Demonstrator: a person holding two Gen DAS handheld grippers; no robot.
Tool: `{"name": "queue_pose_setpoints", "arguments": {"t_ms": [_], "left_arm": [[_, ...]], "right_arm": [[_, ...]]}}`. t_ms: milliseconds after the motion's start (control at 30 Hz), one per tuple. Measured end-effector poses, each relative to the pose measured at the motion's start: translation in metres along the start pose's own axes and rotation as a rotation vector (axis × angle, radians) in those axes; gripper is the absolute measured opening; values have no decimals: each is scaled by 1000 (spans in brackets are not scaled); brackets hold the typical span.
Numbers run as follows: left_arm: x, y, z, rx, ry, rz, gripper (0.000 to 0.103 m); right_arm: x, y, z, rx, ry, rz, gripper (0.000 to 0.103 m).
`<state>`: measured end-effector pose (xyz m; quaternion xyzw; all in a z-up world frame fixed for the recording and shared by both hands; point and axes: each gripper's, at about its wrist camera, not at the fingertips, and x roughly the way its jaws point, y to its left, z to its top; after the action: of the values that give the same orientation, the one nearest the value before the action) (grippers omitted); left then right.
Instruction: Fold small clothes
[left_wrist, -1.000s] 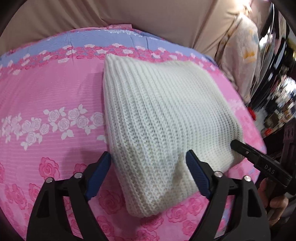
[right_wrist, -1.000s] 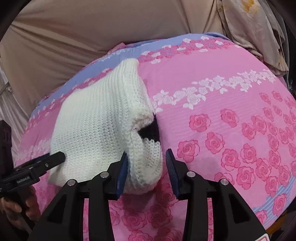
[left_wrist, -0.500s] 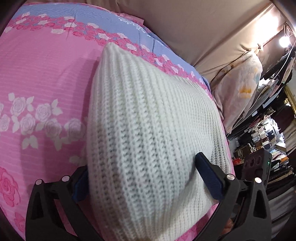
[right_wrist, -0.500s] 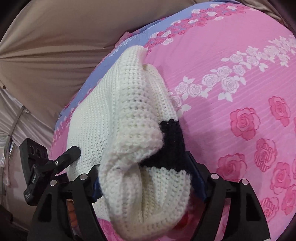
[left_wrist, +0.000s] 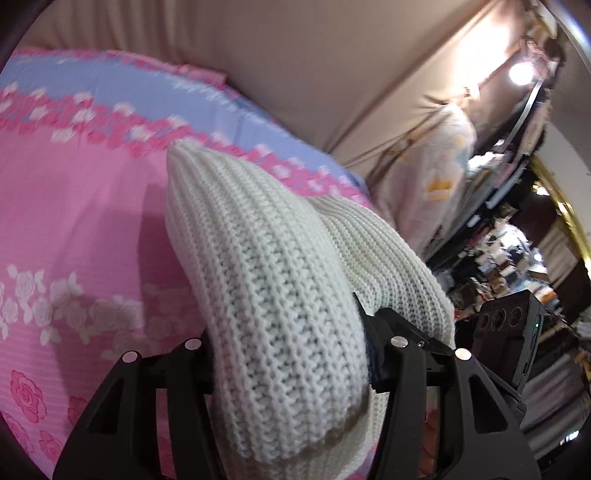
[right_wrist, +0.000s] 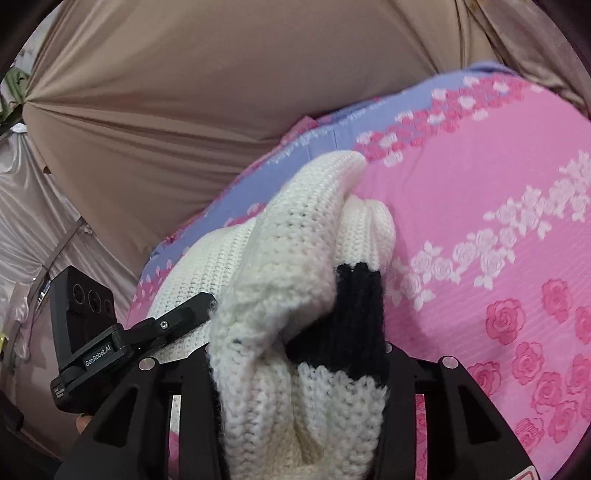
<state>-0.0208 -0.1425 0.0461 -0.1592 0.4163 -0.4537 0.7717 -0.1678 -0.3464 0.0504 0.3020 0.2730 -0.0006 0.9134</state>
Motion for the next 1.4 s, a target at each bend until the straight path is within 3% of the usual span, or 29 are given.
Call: {"name": "queue_pose_setpoints", "arguments": {"t_ms": [67, 267, 367, 467, 667, 767, 867, 933, 967, 1033, 1133, 1200, 1333, 1367, 1400], "left_arm": [[-17, -22, 9, 46, -30, -59, 52], [-110, -93, 40, 288, -230, -177, 53], [-156, -104, 56, 367, -323, -185, 53], [-188, -94, 68, 395, -384, -145, 54], [-216, -10, 79, 362, -397, 14, 54], [-200, 62, 80, 302, -361, 99, 54], [-158, 163, 68, 131, -271, 203, 54], [-135, 223, 50, -40, -187, 271, 54], [-132, 247, 37, -135, -172, 321, 56], [-149, 256, 20, -139, -258, 222, 60], [-173, 242, 9, -92, -325, 262, 74], [-170, 241, 11, -100, -294, 224, 89], [-153, 257, 23, -153, -221, 186, 89], [-149, 265, 23, -175, -208, 169, 80], [-146, 272, 24, -208, -195, 145, 68]], "right_arm": [[-36, 20, 12, -40, -92, 7, 39], [-114, 88, 40, -175, -319, 106, 40], [-124, 127, 50, -239, -394, 175, 41], [-106, 156, 53, -256, -408, 234, 42], [8, 182, 34, -191, -262, 326, 42], [92, 183, 8, -171, -154, 293, 43], [192, 164, -26, -116, 77, 210, 45], [241, 147, -54, -110, 233, 77, 44], [247, 143, -63, -117, 250, 45, 44], [228, 145, -71, -167, 185, 78, 51], [203, 158, -72, -255, 145, 31, 61], [210, 159, -71, -256, 176, 40, 66], [248, 143, -62, -145, 245, 32, 72], [258, 137, -61, -87, 277, 74, 70], [266, 134, -61, -52, 299, 112, 58]]}}
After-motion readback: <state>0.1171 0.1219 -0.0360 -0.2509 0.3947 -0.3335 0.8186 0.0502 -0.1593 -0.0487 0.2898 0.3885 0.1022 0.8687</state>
